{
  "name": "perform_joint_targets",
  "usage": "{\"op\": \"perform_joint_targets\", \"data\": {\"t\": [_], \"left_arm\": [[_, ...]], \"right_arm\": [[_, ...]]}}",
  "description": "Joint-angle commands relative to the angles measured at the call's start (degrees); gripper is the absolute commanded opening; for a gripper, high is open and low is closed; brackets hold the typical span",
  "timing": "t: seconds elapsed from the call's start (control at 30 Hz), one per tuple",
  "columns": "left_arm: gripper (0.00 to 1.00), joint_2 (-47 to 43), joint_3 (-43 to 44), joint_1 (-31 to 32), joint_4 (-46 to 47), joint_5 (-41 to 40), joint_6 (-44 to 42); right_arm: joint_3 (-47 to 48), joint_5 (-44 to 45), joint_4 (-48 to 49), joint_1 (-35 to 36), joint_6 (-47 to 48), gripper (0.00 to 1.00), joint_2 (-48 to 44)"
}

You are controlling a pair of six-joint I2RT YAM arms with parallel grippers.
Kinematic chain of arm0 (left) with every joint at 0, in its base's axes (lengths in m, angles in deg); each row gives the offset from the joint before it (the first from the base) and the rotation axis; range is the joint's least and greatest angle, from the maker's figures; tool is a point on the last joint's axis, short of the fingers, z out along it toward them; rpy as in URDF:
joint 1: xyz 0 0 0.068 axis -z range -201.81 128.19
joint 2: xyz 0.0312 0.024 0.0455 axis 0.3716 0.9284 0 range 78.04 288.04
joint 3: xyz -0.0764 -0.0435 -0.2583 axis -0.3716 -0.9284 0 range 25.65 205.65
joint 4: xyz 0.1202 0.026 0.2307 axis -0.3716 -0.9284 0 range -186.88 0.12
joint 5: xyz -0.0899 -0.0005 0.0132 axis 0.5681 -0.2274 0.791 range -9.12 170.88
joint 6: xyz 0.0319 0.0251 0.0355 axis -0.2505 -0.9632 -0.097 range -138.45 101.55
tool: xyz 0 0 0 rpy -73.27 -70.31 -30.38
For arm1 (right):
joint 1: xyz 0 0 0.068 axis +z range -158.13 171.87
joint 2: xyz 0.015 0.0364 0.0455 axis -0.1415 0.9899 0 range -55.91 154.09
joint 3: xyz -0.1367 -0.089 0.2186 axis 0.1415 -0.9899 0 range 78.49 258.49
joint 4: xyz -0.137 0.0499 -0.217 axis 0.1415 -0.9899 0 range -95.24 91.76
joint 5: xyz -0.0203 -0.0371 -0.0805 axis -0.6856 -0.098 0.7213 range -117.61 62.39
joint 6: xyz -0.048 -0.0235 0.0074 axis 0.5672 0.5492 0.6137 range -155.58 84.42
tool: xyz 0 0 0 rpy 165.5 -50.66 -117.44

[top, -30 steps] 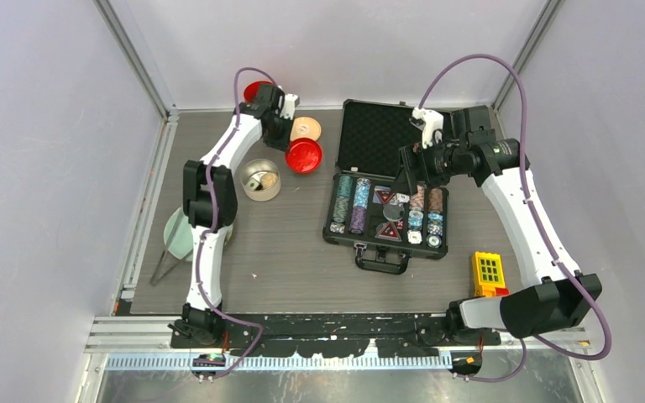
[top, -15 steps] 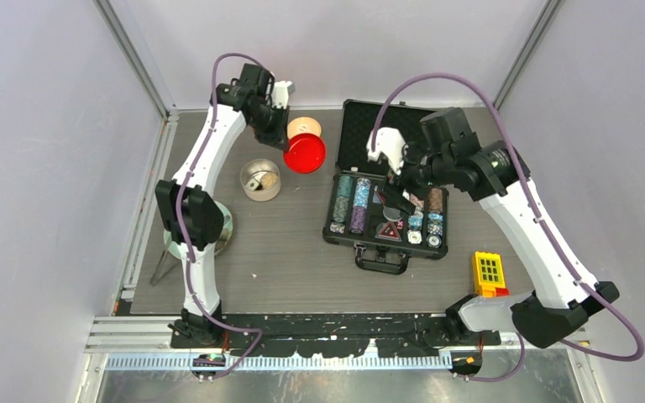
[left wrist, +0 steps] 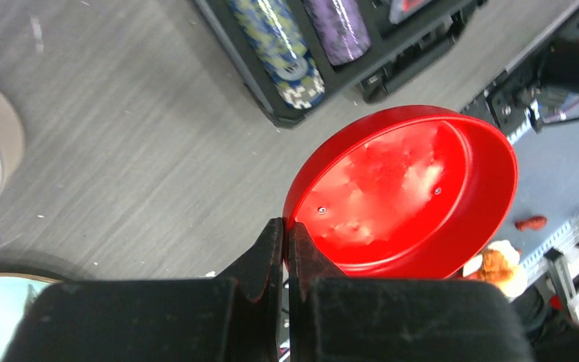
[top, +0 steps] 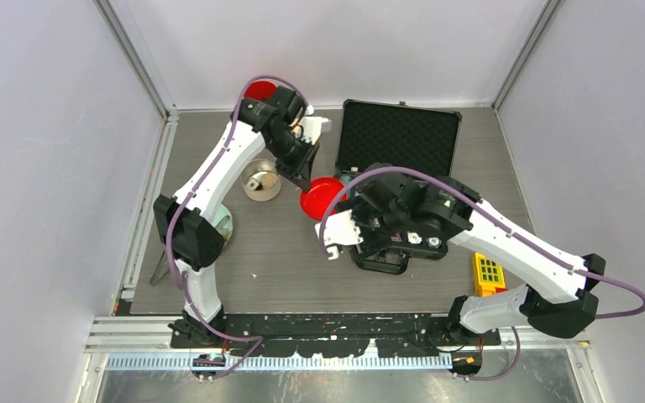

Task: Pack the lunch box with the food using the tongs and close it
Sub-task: Pick up the box lid from the center of the board.

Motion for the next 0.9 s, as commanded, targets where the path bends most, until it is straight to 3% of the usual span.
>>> {"op": "perform_joint_targets", "data": {"t": [0.0,0.4,0.63,0.87], "left_arm": [[0.0,-4.9,-2.6,2.0,-4.0,3.6,-3.2],[0.0,-9.8,-7.9,8.4,-4.8,5.5,-6.5],[0.0,-9.7,-6.2,9.5,-6.5,7.9,-7.2],[0.0,-9.4,-6.6,10.0,-7.5,9.9,-8.7]], "right_arm": [[-1.5,2.9,2.9,2.0,3.4,0.67,1.3],[-2.2,-1.1,2.6,5.6,4.2,0.66,2.8],[-3.2,-3.0,0.2,7.5,6.2,0.53,2.8],[-3.8,-2.4,-1.8,8.2,8.6,0.32,2.1]]}}
